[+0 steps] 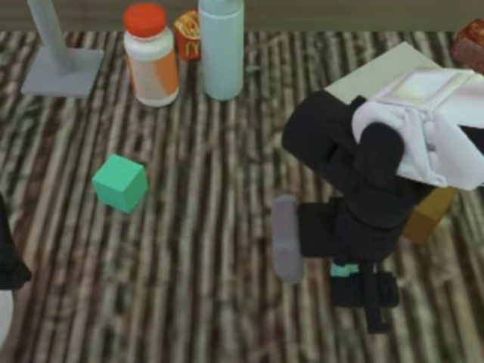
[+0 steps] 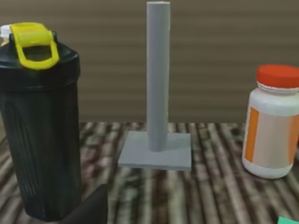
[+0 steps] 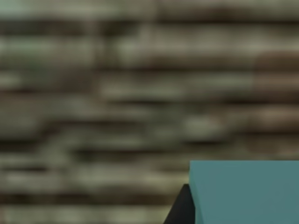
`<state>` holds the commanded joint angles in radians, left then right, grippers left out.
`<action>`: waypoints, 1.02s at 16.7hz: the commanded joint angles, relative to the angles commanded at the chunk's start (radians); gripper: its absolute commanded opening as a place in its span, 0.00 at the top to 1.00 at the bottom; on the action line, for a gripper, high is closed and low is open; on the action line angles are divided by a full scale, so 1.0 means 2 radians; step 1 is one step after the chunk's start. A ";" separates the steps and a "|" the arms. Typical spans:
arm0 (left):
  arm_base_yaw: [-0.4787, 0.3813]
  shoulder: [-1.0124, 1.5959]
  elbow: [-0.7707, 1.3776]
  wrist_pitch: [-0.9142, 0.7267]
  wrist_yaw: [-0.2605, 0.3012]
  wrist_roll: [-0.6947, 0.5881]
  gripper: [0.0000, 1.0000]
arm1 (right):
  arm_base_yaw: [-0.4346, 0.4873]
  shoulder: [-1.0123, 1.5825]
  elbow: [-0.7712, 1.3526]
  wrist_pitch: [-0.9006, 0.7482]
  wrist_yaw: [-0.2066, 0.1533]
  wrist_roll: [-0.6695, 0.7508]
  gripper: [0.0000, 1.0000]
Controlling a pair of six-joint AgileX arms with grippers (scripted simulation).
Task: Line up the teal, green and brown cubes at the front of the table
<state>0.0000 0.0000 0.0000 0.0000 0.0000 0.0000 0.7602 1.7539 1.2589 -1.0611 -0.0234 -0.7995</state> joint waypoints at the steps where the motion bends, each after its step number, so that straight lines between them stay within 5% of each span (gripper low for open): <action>1: 0.000 0.000 0.000 0.000 0.000 0.000 0.00 | 0.000 0.000 -0.001 0.002 0.000 0.000 1.00; 9: 0.000 0.000 0.000 0.000 0.000 0.000 0.00 | 0.003 0.043 -0.081 0.128 0.000 0.000 1.00; 14: 0.000 0.000 0.000 0.000 0.000 0.000 0.00 | 0.004 0.048 -0.089 0.139 0.000 0.000 1.00; 17: 0.000 0.000 0.000 0.000 0.000 0.000 0.00 | 0.004 0.048 -0.089 0.139 0.000 0.000 0.77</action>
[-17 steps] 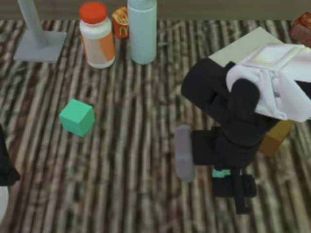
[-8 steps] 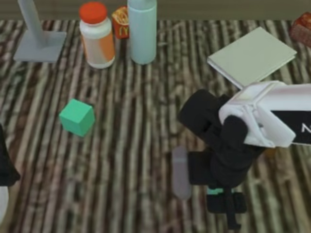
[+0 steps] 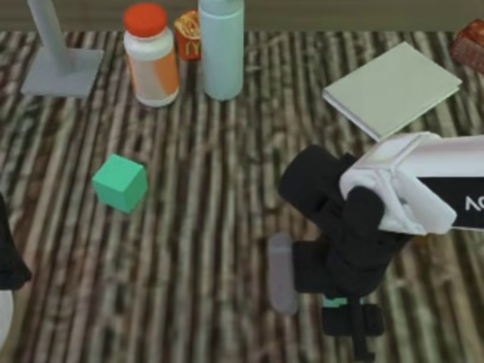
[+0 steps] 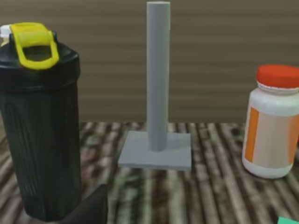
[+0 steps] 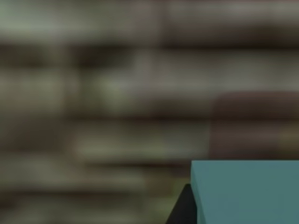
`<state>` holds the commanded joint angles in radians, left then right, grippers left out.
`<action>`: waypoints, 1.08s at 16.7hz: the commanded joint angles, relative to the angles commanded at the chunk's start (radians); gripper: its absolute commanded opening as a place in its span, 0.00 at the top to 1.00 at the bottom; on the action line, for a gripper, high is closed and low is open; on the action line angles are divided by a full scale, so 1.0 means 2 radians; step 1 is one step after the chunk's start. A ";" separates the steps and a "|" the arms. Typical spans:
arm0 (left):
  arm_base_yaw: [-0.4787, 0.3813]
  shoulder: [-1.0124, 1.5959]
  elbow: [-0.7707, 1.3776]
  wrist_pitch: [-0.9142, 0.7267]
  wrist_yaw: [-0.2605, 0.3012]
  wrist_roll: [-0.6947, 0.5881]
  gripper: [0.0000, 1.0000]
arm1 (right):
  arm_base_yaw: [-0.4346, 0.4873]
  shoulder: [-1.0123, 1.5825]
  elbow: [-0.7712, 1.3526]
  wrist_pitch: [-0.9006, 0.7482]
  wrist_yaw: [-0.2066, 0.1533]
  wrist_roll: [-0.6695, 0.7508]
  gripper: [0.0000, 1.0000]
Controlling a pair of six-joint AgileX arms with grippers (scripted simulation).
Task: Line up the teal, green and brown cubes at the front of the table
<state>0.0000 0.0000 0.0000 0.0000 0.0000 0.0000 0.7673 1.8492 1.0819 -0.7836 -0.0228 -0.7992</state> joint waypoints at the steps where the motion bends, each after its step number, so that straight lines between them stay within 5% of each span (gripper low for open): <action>1: 0.000 0.000 0.000 0.000 0.000 0.000 0.00 | 0.000 0.000 0.000 0.000 0.000 0.000 0.70; 10: 0.000 0.000 0.000 0.000 0.000 0.000 0.00 | 0.000 0.000 0.000 0.000 0.000 0.000 0.02; 18: 0.000 0.000 0.000 0.000 0.000 0.000 0.00 | 0.000 0.000 0.000 0.000 0.000 0.000 0.00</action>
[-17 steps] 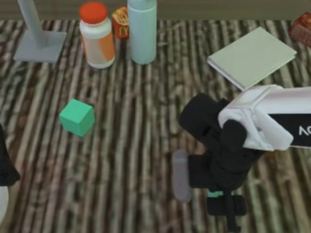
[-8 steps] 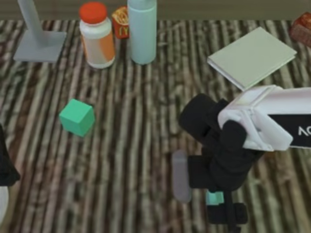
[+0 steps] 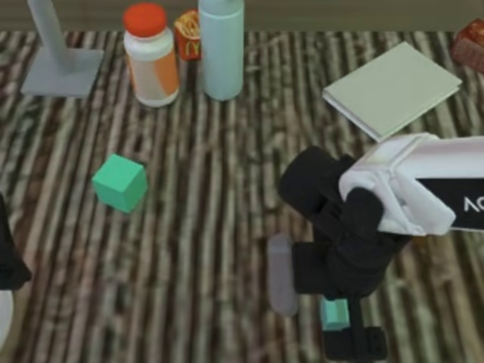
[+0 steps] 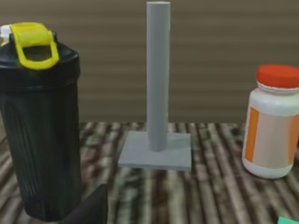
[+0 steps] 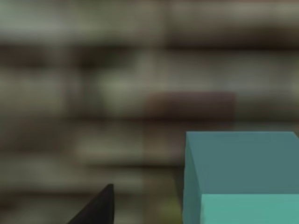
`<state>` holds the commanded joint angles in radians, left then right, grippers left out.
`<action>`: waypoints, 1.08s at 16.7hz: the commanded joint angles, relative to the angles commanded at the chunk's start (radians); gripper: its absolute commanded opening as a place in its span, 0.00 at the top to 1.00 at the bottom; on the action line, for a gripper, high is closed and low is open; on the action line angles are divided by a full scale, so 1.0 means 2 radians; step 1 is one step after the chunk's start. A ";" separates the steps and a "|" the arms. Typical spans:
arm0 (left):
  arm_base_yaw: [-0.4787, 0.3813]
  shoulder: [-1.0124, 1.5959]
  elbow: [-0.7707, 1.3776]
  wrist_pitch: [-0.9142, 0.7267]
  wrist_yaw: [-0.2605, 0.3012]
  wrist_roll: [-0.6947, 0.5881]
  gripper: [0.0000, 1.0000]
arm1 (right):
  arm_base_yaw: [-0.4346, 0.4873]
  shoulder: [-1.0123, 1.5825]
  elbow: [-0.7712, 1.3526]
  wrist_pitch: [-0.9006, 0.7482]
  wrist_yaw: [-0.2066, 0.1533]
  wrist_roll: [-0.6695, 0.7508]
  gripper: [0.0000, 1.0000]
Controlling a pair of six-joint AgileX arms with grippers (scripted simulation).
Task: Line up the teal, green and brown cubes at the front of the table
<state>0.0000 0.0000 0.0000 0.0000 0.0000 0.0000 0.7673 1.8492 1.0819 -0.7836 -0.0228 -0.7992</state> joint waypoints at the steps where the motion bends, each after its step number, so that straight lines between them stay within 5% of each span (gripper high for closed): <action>1: 0.000 0.000 0.000 0.000 0.000 0.000 0.00 | -0.001 0.000 0.000 0.000 0.000 0.000 0.00; 10: 0.000 0.000 0.000 0.000 0.000 0.000 0.00 | 0.001 -0.050 0.078 -0.131 0.000 -0.004 0.00; 18: -0.003 0.015 0.015 -0.011 0.001 0.002 0.00 | -0.006 -0.065 0.073 -0.125 -0.002 0.000 0.00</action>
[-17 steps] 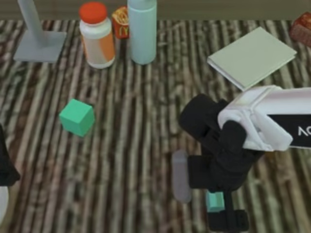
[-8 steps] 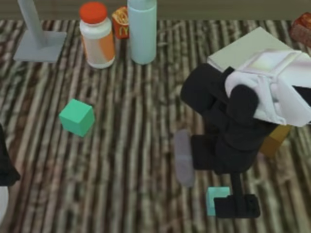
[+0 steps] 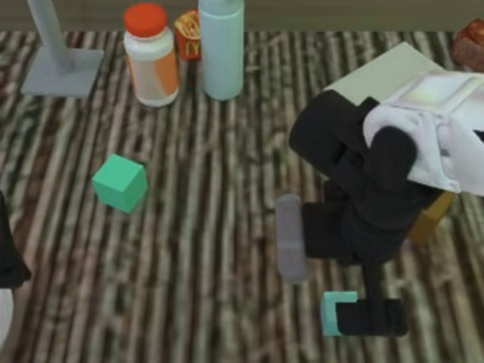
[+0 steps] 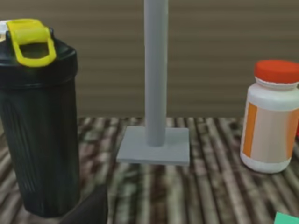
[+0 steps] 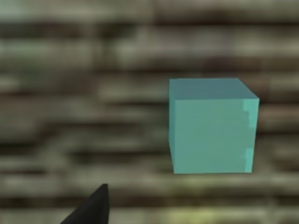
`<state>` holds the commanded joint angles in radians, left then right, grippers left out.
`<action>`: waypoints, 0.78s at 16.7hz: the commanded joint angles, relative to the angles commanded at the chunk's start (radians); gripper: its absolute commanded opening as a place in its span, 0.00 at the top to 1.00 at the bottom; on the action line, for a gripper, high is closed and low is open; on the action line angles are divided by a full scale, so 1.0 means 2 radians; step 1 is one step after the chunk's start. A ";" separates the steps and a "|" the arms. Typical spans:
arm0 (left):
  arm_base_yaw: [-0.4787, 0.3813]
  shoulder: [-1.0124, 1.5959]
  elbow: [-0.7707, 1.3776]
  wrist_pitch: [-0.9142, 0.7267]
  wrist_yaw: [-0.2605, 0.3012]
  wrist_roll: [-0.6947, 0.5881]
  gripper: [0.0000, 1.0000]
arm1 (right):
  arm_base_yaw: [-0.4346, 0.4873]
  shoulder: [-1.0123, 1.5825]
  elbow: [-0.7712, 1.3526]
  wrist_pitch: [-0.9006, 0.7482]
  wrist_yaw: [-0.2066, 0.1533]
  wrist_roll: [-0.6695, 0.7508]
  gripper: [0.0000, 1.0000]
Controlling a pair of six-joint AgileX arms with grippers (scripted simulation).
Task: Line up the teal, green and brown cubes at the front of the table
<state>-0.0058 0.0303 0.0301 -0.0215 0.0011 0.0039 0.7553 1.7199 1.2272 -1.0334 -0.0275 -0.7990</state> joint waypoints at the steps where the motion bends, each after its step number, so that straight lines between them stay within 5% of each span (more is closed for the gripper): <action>1: -0.003 0.016 0.015 -0.011 0.000 0.002 0.00 | -0.007 -0.013 -0.009 0.011 -0.002 0.005 0.00; 6: -0.023 0.172 0.161 -0.106 0.000 0.019 0.00 | -0.067 -0.141 -0.092 0.097 -0.013 0.053 0.00; 13: -0.062 0.552 0.452 -0.304 -0.001 0.055 0.00 | -0.202 -0.448 -0.307 0.267 -0.022 0.185 0.00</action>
<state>-0.1304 1.1349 0.9336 -0.6292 -0.0017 0.1147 0.3521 0.8249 0.6130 -0.4985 -0.0711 -0.4294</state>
